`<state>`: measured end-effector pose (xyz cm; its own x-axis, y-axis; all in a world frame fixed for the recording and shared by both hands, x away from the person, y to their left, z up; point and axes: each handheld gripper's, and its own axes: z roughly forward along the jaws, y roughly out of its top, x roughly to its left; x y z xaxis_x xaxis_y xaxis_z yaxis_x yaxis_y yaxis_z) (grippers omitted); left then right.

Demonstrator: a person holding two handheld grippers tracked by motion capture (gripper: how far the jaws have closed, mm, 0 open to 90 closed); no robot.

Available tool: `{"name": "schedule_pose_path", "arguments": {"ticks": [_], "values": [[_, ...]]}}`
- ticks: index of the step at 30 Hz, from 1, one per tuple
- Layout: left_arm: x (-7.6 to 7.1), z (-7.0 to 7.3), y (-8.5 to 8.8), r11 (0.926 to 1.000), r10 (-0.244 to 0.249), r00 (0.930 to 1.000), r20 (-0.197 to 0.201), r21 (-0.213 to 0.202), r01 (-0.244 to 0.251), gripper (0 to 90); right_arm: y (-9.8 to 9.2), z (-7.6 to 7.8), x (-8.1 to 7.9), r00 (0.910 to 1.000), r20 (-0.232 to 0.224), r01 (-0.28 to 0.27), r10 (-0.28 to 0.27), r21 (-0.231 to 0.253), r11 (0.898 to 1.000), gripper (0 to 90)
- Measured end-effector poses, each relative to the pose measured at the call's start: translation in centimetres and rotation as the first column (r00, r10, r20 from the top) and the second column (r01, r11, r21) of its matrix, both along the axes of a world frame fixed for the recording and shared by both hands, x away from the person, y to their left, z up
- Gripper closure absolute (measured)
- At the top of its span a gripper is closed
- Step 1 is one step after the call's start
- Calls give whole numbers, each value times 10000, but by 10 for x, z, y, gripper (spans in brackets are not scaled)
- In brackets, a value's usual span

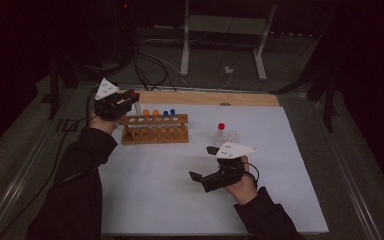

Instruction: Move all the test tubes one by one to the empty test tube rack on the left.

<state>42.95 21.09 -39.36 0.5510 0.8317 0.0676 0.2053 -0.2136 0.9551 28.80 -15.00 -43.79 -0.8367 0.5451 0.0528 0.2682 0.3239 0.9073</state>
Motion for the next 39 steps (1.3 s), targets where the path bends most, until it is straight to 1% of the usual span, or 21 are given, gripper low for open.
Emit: {"name": "schedule_pose_path", "arguments": {"ticks": [4, 6, 7, 13, 15, 22, 28, 31, 35, 39], "values": [[2, -9, 1, 10000, 61, 9999, -154, -61, -62, 718, 0, 1, 0, 10000, 12, -8, 8, 20, 10000, 0], [2, -14, 0, 9999, 114, 9997, -202, 17, -114, 718, 0, 0, 0, 10000, 6, -4, 4, 11, 10000, 0], [3, -16, 0, 10000, 79, 9995, -306, 13, -79, 718, 0, 0, 0, 10000, -3, 5, -5, 12, 10000, 0], [5, -30, -2, 10000, 90, 9983, -581, 3, -90, 717, -1, 1, 0, 10000, -13, -4, 4, 26, 10000, 0], [5, -34, -2, 10000, 70, 9976, -694, -57, -74, 717, -1, 1, 0, 10000, -56, -27, 27, 72, 10000, 0], [3, -47, -2, 9999, 145, 9959, -888, -69, -152, 717, -2, 1, 1, 10000, -80, 19, -18, 122, 9999, 0], [4, -50, -3, 9998, 177, 9947, -1018, 25, -175, 717, -3, 1, 1, 10000, -71, 18, -17, 115, 9999, 0], [5, -50, -5, 9997, 194, 9938, -1094, 186, -175, 717, -3, 1, 1, 10000, -66, 24, -24, 123, 9999, 0], [6, -53, -5, 9995, 202, 9918, -1261, 280, -168, 717, -3, 1, 1, 10000, -61, 22, -22, 121, 9999, 0], [6, -54, -7, 9987, 260, 9912, -1297, 469, -200, 716, -4, 2, 1, 10000, -65, 25, -24, 151, 9999, 0]]}}
